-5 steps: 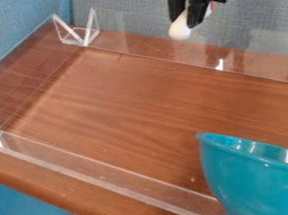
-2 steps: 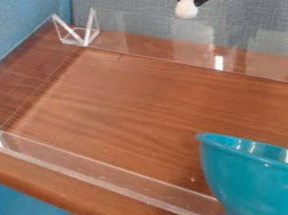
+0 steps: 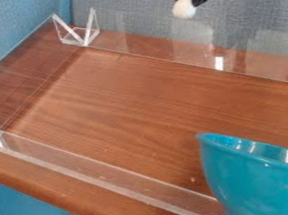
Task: Put the mushroom in the blue bowl
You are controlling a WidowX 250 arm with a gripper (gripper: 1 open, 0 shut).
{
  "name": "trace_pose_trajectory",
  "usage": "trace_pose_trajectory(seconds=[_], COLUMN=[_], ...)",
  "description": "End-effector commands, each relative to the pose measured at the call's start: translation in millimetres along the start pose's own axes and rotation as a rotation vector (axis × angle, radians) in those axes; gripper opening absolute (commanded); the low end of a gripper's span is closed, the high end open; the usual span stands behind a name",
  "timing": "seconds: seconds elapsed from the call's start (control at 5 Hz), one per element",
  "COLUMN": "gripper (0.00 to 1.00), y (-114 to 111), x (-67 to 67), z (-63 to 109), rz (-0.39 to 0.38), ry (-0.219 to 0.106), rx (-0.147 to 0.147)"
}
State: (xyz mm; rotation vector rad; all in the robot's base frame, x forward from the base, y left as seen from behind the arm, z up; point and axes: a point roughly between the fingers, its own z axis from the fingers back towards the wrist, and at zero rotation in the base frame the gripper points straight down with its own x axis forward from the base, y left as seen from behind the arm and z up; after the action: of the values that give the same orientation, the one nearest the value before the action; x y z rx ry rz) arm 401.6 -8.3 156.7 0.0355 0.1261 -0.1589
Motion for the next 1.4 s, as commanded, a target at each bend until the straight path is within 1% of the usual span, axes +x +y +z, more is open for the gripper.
trace_pose_trajectory(seconds=[0.0,0.4,0.6,0.8,1.0,1.2], gripper=[0.0,0.0,0.0,0.0,0.0,0.0], y=[17.4,11.8,6.2,7.0,10.3,4.6], x=[-13.2,-27.5,-29.6,-33.1,-38.7,-40.1], z=[52.7,46.8,35.9,42.7,45.7,35.8], rz=[-0.062,0.047,0.073,0.07,0.075,0.112], ry=[-0.129,-0.106,-0.078,-0.049,-0.023,0.005], rx=[0.016,0.016,0.02,0.022,0.02,0.01])
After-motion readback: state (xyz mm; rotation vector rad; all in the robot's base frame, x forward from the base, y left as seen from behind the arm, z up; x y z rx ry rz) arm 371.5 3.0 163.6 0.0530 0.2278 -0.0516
